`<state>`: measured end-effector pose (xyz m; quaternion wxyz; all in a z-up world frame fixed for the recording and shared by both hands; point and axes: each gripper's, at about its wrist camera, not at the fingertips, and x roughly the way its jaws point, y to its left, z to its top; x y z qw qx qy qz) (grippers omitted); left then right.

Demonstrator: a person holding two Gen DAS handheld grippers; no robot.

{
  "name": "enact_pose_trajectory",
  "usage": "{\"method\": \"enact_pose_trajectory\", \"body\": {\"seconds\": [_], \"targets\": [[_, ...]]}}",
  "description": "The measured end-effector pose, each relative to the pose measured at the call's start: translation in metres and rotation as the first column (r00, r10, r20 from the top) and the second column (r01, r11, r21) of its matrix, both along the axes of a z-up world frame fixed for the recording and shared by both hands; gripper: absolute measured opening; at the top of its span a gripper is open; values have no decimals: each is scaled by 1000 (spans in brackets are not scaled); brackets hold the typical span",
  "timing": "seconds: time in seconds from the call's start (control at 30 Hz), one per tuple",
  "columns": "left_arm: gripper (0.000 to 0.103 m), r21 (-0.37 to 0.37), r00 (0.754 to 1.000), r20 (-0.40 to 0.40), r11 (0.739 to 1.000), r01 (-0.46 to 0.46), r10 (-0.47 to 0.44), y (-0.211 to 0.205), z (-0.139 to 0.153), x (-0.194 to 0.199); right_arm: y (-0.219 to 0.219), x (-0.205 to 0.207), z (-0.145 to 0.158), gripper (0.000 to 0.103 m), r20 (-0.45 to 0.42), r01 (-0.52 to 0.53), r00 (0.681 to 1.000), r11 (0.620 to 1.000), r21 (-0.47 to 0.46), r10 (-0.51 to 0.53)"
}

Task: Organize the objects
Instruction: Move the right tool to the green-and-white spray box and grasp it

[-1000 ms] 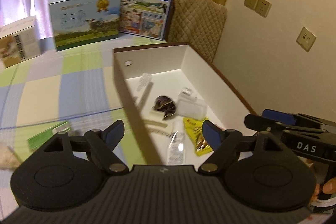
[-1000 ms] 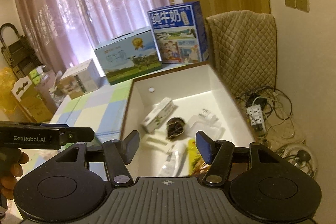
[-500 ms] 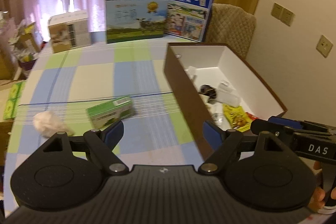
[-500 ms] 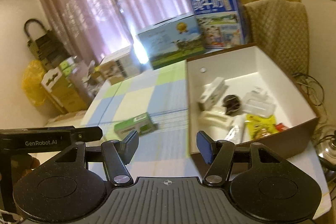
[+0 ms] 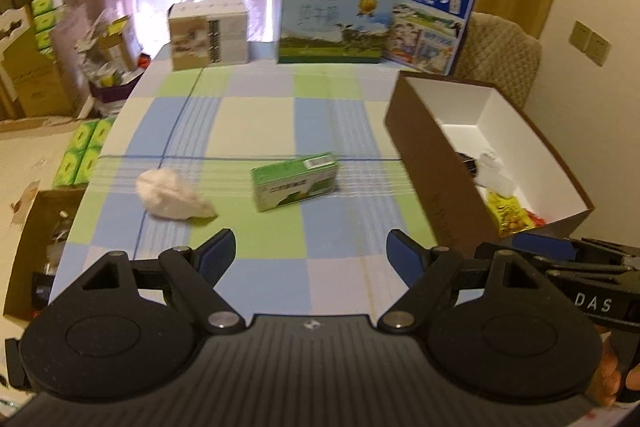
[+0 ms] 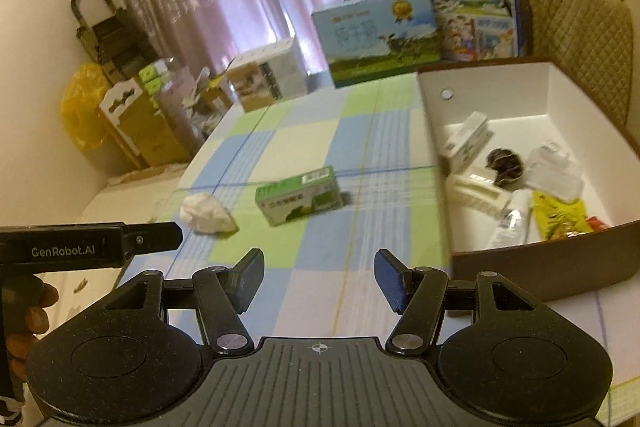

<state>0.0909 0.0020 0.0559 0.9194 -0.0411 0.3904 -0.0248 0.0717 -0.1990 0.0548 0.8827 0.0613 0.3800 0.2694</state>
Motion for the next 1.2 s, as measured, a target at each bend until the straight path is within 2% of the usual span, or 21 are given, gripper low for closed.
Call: {"method": "enact_pose_trajectory", "body": {"seconds": [0.3, 0.8, 1.2], "targets": [[80, 51, 997, -31, 996, -70, 71, 17, -21, 4, 33, 12, -22, 58, -20, -58, 998, 998, -33, 57], [80, 85, 985, -87, 986, -142, 149, 45, -58, 23, 83, 53, -53, 58, -27, -125, 992, 986, -110, 123], [80, 80, 965, -112, 970, -229, 237, 82, -87, 55, 117, 103, -73, 58, -29, -87, 996, 989, -118, 84]]}}
